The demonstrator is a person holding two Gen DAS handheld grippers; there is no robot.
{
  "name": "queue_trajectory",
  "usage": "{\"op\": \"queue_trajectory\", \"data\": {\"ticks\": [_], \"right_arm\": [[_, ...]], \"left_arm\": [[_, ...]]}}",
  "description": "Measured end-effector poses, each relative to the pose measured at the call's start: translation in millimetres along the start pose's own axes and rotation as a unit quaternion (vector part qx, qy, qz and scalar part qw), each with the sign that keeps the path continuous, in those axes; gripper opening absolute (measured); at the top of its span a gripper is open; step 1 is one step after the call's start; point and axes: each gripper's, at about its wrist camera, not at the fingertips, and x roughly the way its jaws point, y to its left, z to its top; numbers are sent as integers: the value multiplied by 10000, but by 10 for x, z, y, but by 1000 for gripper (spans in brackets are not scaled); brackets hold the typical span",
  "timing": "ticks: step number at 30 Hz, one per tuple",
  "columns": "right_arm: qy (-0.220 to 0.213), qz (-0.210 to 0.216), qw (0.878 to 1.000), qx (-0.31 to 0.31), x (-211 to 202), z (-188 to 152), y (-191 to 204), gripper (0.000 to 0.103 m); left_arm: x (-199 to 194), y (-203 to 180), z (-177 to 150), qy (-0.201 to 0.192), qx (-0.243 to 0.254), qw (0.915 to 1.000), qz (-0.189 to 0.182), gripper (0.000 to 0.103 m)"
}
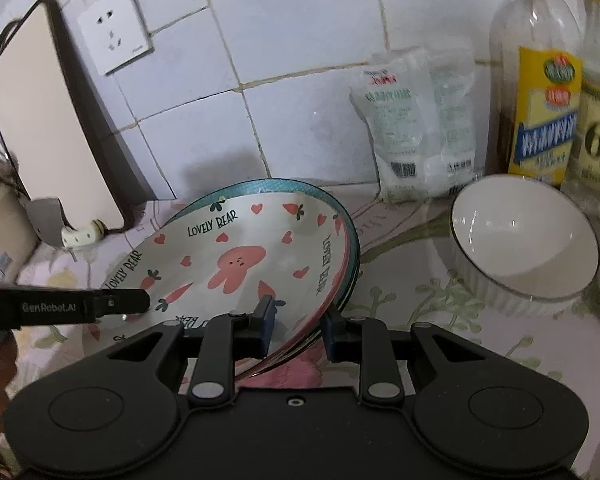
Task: Organize plates and bowls
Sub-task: 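Lift the bunny-print plate with both grippers and lower it onto the blue egg plate, then open both grippers and withdraw them from the plate stack toward the white bowls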
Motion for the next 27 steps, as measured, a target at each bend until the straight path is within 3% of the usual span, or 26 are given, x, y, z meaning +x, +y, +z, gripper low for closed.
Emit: {"op": "queue_trajectory", "data": {"ticks": [8,11,13,19,27], "right_arm": [[-172,-585,9964,-593,113,-13,121,35],[-191,-576,9967,-542,155,-11,62,36],[-223,-540,9972,-474,189,-6,19,37],[-418,-629,9948,-677,259,-20,29,37],[-622,-267,9950,-735,-350,17,100,39]], "left_arm": [[21,-139,-7,-157,253,9987,421,27],[26,-167,-1,-225,287,9981,506,35],[7,-176,0,-349,260,9976,544,47],[-189,-227,16,-522,268,9970,502,54],[-715,-303,-119,-611,433,9966,339,62]]}}
